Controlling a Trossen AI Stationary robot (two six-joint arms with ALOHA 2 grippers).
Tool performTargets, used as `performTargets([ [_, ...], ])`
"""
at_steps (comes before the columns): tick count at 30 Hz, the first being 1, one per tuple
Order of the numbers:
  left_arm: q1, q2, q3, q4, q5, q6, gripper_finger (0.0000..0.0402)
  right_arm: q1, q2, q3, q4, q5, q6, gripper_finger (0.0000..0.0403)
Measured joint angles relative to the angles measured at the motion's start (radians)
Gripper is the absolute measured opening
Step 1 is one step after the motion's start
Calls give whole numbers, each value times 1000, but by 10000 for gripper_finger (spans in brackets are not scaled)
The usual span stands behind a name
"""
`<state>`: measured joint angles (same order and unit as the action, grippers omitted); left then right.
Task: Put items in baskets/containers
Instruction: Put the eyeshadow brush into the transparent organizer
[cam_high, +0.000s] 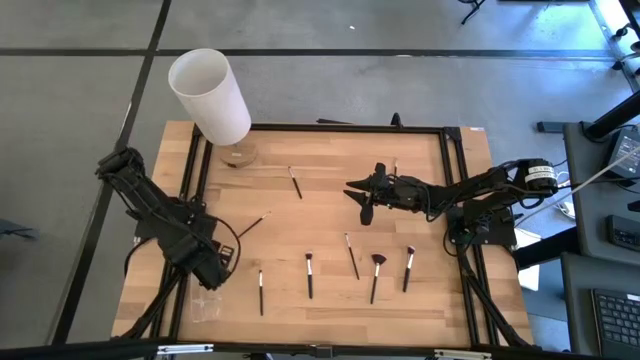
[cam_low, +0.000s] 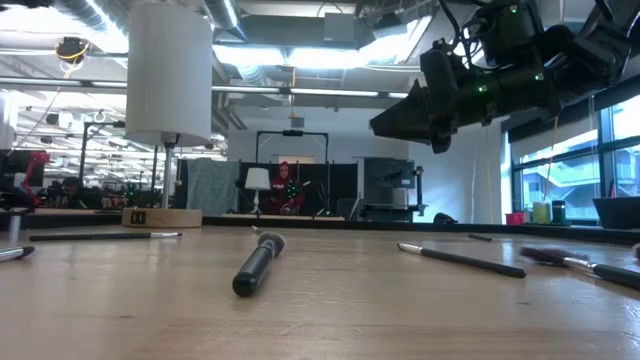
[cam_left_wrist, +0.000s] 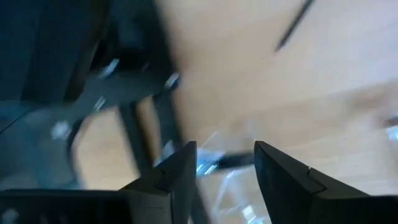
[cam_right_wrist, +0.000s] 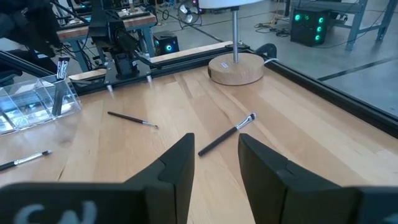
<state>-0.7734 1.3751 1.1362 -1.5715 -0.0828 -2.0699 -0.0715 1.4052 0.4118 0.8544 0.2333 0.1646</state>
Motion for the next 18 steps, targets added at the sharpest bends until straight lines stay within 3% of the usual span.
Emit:
performTargets([
  [5,102,-3,23,69,-304,198,149,0,0,22,-9,-32,11,123],
  [11,378,49,-28,312,-263,643,134,0,-19,95,-100,-191,-46,123],
  [13,459,84,-30,371,-262,764,132,0,-56,140,-246,-210,-65,123],
  [18,585,193,-30,633,-262,1013,132,3,-169,269,-814,-161,-75,123],
])
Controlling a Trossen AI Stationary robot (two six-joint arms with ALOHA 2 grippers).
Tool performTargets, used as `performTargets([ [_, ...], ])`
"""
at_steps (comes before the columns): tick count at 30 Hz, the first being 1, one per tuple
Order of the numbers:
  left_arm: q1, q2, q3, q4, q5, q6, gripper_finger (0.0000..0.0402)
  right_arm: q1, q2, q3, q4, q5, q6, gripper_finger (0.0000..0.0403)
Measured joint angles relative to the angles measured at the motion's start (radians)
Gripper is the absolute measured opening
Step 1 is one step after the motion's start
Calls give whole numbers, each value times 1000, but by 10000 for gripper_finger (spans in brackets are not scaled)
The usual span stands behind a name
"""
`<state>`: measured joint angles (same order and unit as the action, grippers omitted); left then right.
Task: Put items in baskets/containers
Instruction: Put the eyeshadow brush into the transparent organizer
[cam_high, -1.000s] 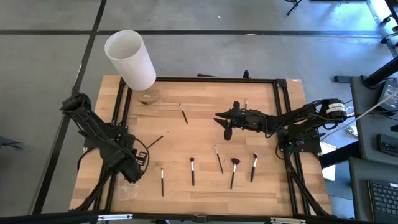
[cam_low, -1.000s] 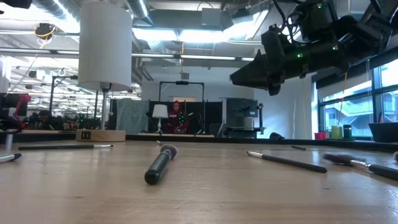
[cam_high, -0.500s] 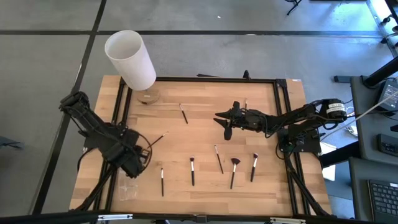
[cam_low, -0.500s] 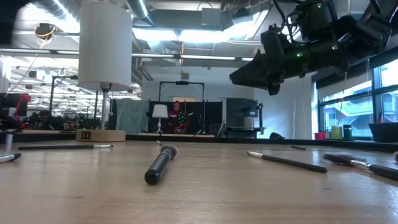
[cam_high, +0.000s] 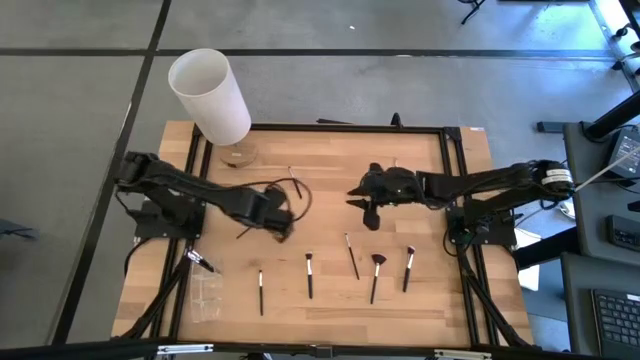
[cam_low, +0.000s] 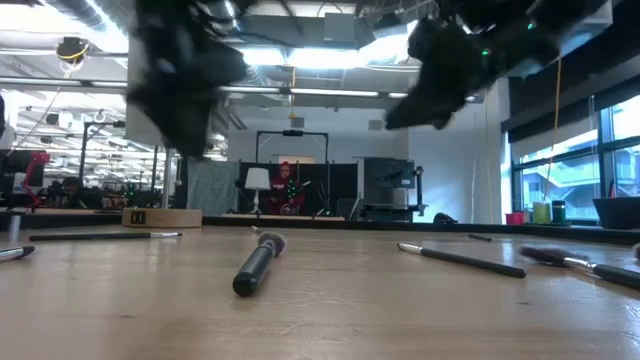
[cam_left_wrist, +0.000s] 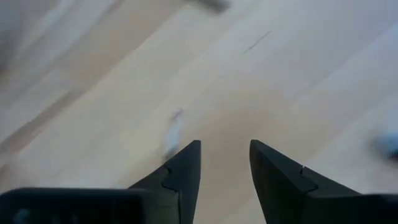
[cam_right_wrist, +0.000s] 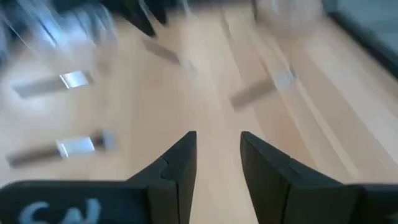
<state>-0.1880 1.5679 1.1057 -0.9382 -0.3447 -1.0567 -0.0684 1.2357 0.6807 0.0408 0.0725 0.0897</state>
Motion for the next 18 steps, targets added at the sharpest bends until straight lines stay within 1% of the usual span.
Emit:
performTargets([
  [1,8,28,0,71,-1,26,131,1,-18,16,-91,35,15,123],
  [3,14,82,0,190,-6,65,129,5,-47,28,-208,129,55,123],
  [5,26,128,0,237,-19,101,125,8,-79,16,-273,238,84,123],
  [7,50,155,0,234,-46,109,120,8,-102,2,-321,314,112,123],
  [10,108,170,0,230,-90,69,113,7,-130,-3,-407,336,165,123],
  [13,169,168,0,240,-193,2,112,7,-155,-3,-447,335,213,123],
  [15,219,167,0,239,-257,-58,114,7,-163,-3,-444,330,231,123],
  [16,251,166,0,245,-269,-79,116,7,-165,-3,-445,323,238,123],
  [18,309,170,0,270,-251,-115,120,7,-166,-3,-445,320,241,123],
])
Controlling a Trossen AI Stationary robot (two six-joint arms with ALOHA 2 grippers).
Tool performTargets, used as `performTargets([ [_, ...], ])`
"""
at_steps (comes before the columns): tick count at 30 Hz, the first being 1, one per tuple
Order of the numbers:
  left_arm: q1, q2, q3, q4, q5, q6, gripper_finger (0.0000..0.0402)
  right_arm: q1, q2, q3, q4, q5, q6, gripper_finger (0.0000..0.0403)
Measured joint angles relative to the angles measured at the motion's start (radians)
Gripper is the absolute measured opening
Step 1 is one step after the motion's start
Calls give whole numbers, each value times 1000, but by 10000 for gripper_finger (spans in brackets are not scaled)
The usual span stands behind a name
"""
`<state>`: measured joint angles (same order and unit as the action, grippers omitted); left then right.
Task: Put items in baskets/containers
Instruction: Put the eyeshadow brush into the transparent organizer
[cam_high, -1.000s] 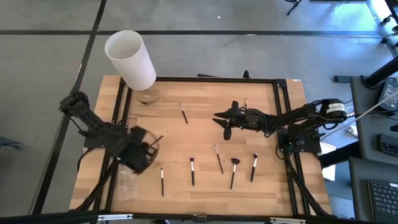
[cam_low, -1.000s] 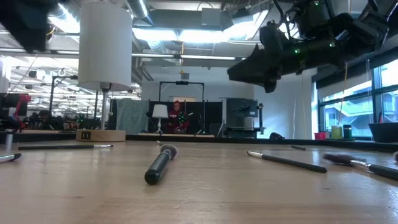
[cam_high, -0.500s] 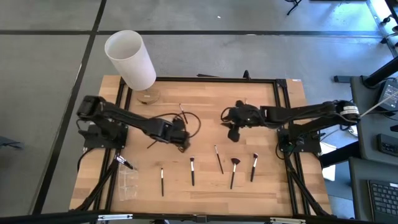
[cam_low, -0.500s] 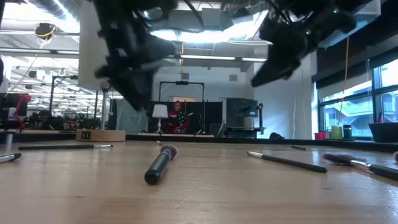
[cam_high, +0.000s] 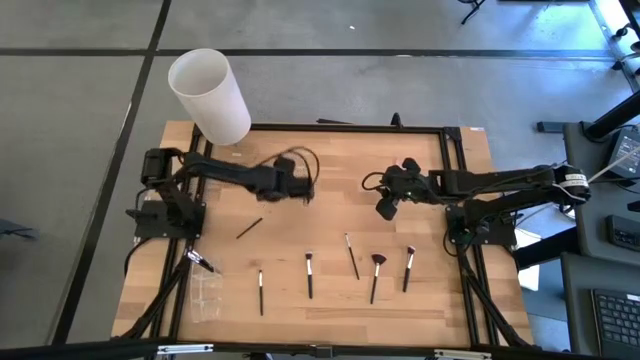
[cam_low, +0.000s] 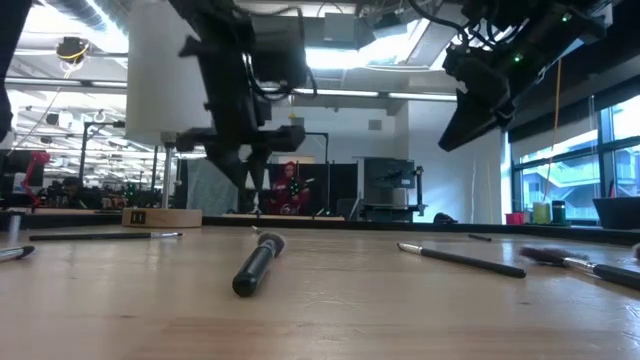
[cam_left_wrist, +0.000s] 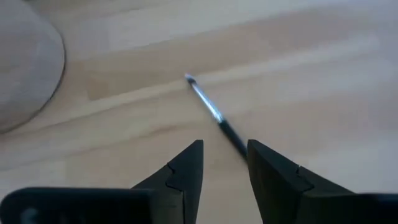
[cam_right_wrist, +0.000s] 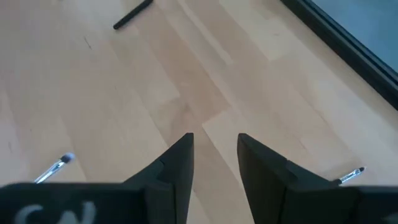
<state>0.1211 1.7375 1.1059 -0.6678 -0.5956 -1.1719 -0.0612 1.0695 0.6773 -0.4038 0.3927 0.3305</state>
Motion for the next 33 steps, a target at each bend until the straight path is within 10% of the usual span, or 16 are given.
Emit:
performTargets([
  [17,186,132,0,186,172,-2,145,0,0,0,-27,5,-4,123],
  [33,233,216,7,155,182,45,43,1,0,-1,-27,-3,6,123],
])
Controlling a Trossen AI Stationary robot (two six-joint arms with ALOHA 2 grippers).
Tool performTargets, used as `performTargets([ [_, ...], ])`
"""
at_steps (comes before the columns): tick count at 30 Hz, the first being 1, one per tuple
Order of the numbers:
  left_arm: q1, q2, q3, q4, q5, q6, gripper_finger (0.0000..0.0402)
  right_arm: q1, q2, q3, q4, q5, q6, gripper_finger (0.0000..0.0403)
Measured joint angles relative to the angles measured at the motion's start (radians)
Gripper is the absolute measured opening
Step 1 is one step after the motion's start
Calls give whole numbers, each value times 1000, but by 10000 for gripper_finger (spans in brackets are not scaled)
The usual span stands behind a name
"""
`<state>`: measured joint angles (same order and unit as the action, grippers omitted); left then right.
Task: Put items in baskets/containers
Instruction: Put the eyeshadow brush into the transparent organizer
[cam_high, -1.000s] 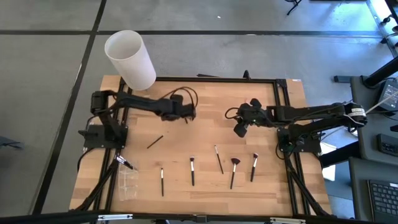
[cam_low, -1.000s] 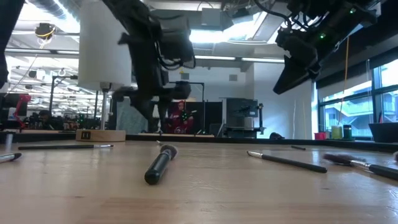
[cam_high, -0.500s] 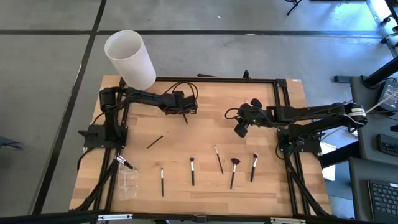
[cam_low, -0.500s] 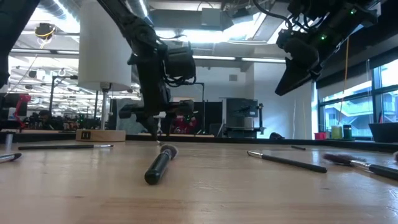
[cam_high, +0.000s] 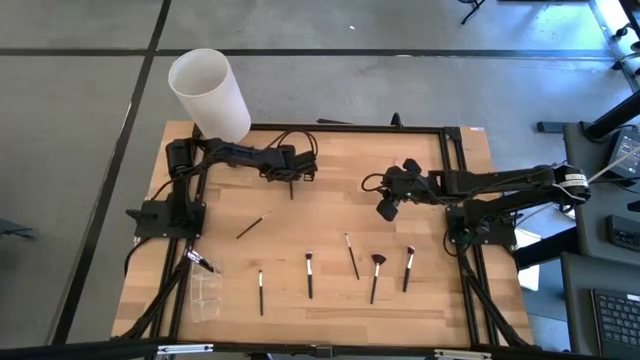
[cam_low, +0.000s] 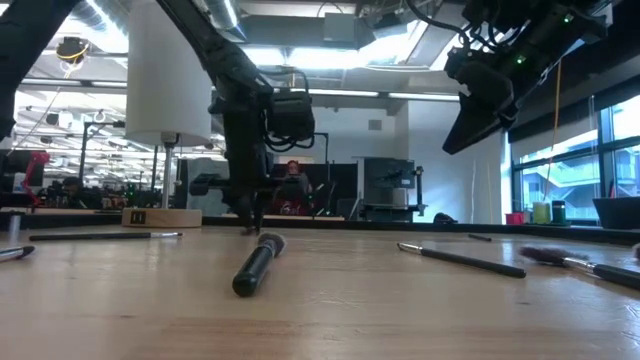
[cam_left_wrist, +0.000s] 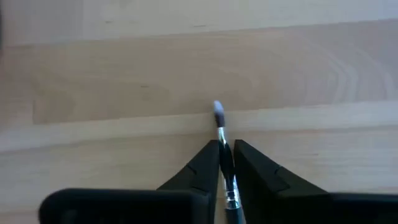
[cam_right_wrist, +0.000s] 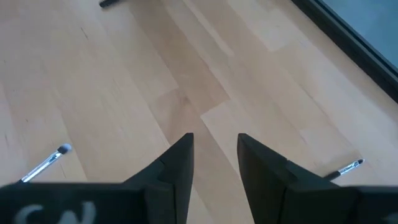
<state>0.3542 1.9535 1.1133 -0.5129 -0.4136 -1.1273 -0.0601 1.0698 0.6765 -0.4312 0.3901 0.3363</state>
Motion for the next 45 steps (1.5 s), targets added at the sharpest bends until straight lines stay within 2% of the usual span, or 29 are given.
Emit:
performTargets([
  [5,-15,-73,-11,-77,4,15,26,0,0,0,2,0,-3,123],
  [10,-78,-225,-7,-174,-69,5,28,0,0,0,4,0,-3,123],
  [17,-306,-444,-9,-462,-189,-181,29,0,0,0,20,1,-6,123],
  [21,-456,-519,-9,-481,-272,-290,28,0,23,0,198,-47,-14,123],
  [25,-584,-522,-9,-389,-416,-352,32,4,110,-23,515,-299,-58,123],
  [28,-658,-495,-8,-268,-528,-353,32,26,218,-103,925,-482,-40,123],
  [30,-695,-474,-8,-192,-593,-352,30,42,310,-144,1206,-554,-1,123],
  [33,-734,-447,-8,-100,-679,-328,28,54,439,-154,1461,-594,14,123],
  [38,-759,-405,-8,39,-790,-204,30,87,630,-97,1656,-592,-80,123],
  [45,-758,-331,-8,260,-833,-43,31,105,755,21,1688,-592,-85,123],
])
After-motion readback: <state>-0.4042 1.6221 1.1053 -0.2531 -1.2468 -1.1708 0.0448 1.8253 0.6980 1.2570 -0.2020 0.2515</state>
